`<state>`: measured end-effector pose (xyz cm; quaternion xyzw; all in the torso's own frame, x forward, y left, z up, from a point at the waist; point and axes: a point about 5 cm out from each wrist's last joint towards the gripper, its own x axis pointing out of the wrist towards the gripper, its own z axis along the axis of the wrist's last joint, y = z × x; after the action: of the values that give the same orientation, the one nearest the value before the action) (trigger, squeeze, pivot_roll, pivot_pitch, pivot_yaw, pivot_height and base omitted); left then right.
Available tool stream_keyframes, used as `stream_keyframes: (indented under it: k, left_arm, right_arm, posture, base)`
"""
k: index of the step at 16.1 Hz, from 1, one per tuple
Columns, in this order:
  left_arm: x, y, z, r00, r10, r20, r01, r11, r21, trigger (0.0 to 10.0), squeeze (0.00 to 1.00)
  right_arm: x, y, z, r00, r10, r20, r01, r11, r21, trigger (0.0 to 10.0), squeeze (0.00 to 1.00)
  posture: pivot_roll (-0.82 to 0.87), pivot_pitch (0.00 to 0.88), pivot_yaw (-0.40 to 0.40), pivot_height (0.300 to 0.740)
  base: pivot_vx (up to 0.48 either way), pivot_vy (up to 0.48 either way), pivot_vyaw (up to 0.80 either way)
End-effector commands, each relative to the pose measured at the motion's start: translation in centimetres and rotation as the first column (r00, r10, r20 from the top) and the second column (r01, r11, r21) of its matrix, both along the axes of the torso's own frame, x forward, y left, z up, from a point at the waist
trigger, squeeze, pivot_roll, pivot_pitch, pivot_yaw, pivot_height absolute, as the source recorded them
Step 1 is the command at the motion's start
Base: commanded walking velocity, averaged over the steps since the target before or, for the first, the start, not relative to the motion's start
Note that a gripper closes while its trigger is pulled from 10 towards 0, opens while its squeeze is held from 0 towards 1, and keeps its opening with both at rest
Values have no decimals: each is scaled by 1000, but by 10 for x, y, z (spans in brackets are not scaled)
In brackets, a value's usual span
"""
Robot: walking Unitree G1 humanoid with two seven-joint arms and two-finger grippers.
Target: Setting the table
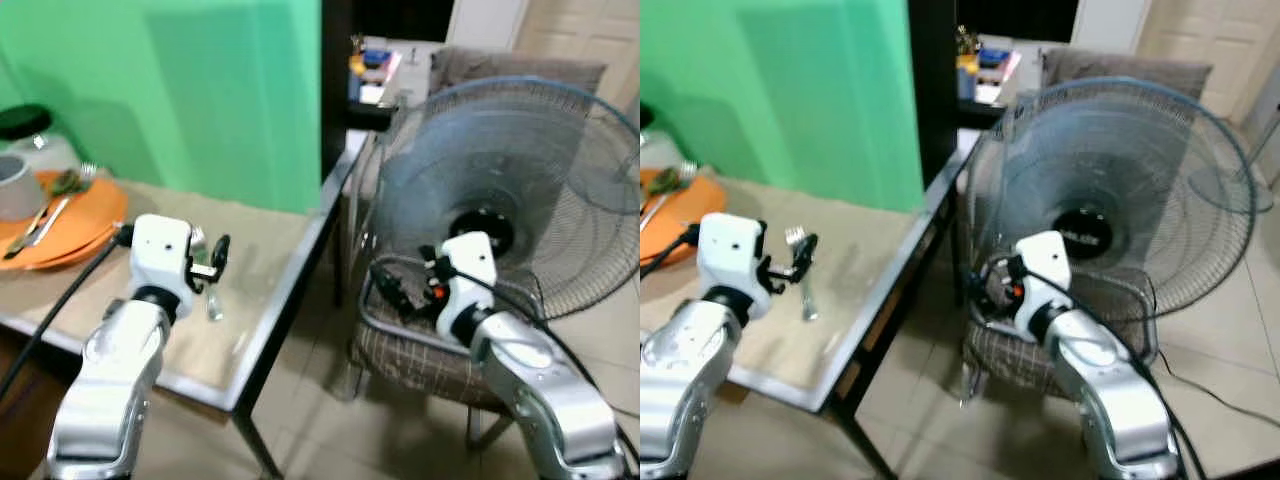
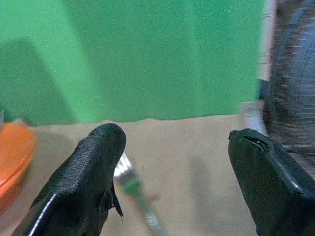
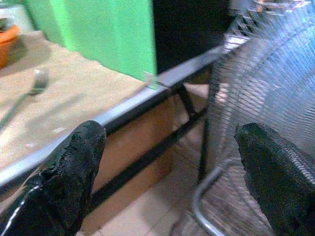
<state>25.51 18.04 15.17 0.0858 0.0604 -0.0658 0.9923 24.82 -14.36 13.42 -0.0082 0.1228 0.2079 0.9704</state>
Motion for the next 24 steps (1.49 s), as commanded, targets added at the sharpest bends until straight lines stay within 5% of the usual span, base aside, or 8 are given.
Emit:
stream_keyframes:
  k: [1,3,4,5,8,9,18,24]
  left_arm:
    - [-1,1,-2,1000,-4,-22,5,1000,7,10000,0]
    - [3,5,-14,994,7,-113,-7,1000,4,10000,0]
    - [9,10,-20,986,28,-164,-26,1000,14,10000,796]
    - [12,12,-21,984,39,-173,-37,999,11,10000,1000]
    - [37,26,-24,968,86,-234,-86,996,13,10000,835]
    - [45,30,-27,958,92,-270,-96,995,-1,10000,0]
    - [102,2,-33,907,-74,-414,-43,963,-266,10000,0]
    - [112,-9,-50,855,-24,-517,-53,990,-132,10000,0]
  right_arm:
    - [3,-3,6,1000,-14,22,14,1000,20,10000,1000]
    - [5,-6,7,1000,13,26,-12,1000,-7,10000,1000]
    - [5,-5,7,998,60,20,-60,998,-26,10000,1000]
    - [5,-5,7,997,80,19,-79,996,-34,10000,1000]
    - [0,0,9,977,214,-3,-214,976,-43,10000,0]
    - [0,3,11,967,255,-5,-255,966,-44,10000,0]
    - [-9,1,15,901,433,-30,-434,898,-69,10000,0]
    - [-16,-2,11,886,462,-45,-463,886,-22,10000,0]
  posture:
    - [131,0,41,740]
    - [130,0,34,740]
    - [130,0,31,740]
    - [129,0,31,740]
    - [116,0,29,740]
    - [116,0,27,740]
    - [101,0,34,740]
    - [92,0,46,740]
  base:
    - [0,0,0]
    - [0,0,0]
    - [0,0,0]
    - [0,0,0]
    - [0,0,0]
    - [0,0,0]
    - [0,0,0]
    - [0,0,0]
